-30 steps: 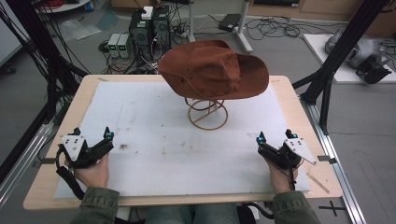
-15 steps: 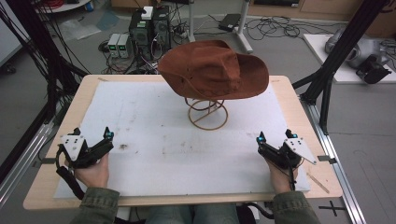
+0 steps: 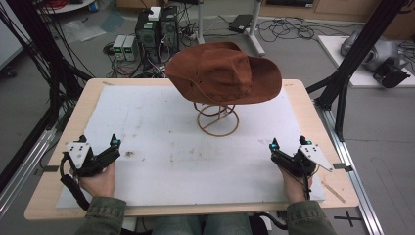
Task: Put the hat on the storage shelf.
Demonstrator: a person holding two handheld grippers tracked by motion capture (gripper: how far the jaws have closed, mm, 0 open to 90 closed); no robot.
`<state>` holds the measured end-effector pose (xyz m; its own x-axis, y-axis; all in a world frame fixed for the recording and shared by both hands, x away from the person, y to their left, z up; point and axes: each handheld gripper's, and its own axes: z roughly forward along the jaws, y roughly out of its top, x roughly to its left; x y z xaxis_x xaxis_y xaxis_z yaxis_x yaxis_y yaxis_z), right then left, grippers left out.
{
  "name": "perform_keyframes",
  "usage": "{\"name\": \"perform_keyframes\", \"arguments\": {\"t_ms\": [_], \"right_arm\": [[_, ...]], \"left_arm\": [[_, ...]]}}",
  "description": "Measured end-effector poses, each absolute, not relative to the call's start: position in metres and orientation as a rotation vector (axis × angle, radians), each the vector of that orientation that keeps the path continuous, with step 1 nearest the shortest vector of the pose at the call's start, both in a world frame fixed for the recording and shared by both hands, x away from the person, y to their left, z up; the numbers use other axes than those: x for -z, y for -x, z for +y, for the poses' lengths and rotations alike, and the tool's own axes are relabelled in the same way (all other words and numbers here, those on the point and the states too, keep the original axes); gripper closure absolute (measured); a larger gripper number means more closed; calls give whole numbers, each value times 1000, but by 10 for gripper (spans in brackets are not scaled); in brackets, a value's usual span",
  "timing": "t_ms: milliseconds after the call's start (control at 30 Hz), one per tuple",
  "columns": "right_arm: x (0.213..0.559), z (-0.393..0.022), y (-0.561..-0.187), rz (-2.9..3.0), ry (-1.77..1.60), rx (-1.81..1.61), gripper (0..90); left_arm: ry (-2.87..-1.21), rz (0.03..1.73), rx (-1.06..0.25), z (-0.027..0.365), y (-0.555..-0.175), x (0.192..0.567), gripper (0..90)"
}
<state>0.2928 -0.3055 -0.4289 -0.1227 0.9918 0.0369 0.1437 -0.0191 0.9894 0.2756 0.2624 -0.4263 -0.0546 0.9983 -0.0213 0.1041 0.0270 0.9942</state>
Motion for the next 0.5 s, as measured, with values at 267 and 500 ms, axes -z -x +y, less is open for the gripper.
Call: {"name": "perform_keyframes", "arguments": {"t_ms": [267, 500], "right_arm": [[429, -305, -293, 1407, -1274, -1252, 45], [430, -304, -295, 1416, -1279, -1249, 45]], "left_arm": [[-1244, 1343, -1173, 263, -275, 427, 66], [-1236, 1348, -1172, 266, -276, 428, 66]]}}
